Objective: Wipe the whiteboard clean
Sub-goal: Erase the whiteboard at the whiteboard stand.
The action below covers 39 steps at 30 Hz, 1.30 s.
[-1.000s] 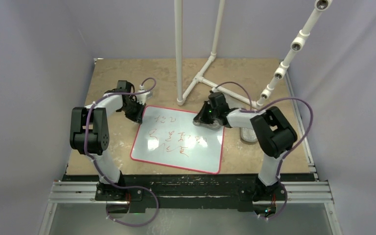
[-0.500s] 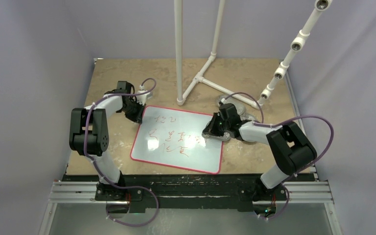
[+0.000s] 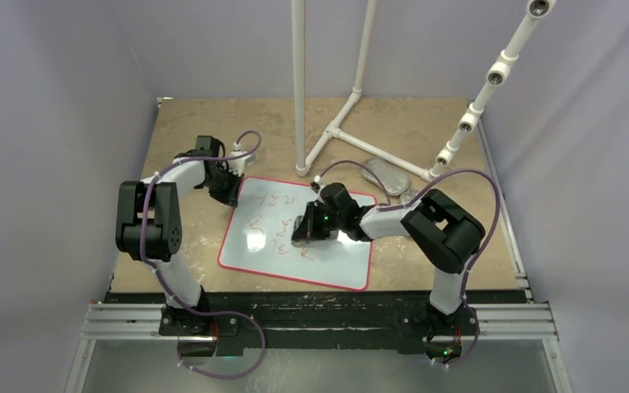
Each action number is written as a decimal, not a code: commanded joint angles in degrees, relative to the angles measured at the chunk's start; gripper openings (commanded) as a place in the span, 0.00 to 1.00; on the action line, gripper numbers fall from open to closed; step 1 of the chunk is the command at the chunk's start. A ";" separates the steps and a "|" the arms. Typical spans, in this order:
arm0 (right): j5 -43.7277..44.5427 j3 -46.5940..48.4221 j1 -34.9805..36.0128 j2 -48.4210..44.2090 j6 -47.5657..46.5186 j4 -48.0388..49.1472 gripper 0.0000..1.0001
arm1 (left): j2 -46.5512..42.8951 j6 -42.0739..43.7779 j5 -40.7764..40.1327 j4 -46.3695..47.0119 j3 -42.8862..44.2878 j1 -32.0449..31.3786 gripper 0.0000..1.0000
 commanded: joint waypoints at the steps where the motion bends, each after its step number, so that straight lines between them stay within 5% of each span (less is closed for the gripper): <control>1: 1.53 -5.08 -2.36 -3.71 -0.51 -13.05 0.00 | 3.70 0.78 -6.85 -4.00 -4.09 -0.07 0.00; 9: 15.80 -18.85 -12.89 -24.78 -4.34 -30.21 0.00 | 2.78 2.02 -8.22 -3.69 -4.35 -0.07 0.00; 24: -4.23 0.32 -1.25 2.29 -1.24 -0.49 0.00 | 2.64 1.59 -8.20 -4.52 -3.66 -0.08 0.00; 31: 5.00 -6.21 -5.60 -3.56 -1.60 -12.45 0.00 | 2.25 2.11 -7.87 -5.02 -3.62 -0.08 0.00; 36: 11.99 -16.39 -7.52 -13.14 -2.75 -13.93 0.00 | 2.13 1.71 -8.45 -4.79 -3.42 -0.09 0.00; 39: 8.92 -16.84 -4.93 -12.23 -2.55 -10.43 0.00 | 2.12 1.38 -8.34 -4.66 -3.33 -0.09 0.00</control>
